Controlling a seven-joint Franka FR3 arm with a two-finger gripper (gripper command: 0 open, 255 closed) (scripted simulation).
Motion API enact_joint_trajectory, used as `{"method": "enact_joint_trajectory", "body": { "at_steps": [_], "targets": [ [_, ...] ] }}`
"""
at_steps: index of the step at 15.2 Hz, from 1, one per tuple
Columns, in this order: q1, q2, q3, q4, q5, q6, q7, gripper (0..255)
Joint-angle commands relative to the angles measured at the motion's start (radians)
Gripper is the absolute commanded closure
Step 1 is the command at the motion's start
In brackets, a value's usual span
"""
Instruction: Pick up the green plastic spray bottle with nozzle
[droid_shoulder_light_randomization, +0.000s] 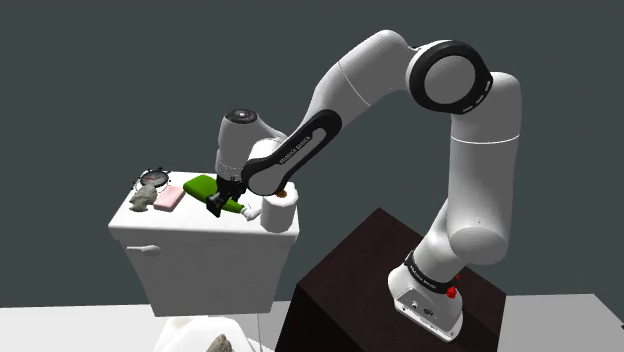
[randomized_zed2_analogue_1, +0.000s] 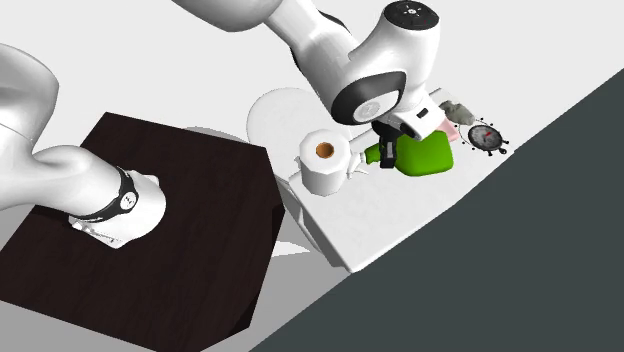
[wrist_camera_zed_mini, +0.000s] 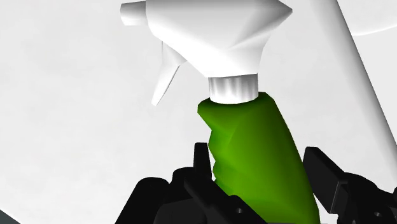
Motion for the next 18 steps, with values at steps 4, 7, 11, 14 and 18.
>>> {"method": "enact_joint_trajectory", "body": {
  "at_steps": [4, 7, 11, 14, 18],
  "targets": [
    [-0.004, -0.012, 0.005, -0.005, 0.006, -0.007, -0.005, 255],
    [-0.014, -0.044, 0.018, -0.007, 0.024, -0.037, -0.019, 255],
    [-0.025, -0.086, 0.034, -0.006, 0.048, -0.078, -0.037, 255],
    [-0.033, -0.115, 0.045, -0.004, 0.066, -0.11, -0.051, 255],
    [-0.042, -0.154, 0.057, 0.003, 0.09, -0.153, -0.069, 255]
  ]
}}
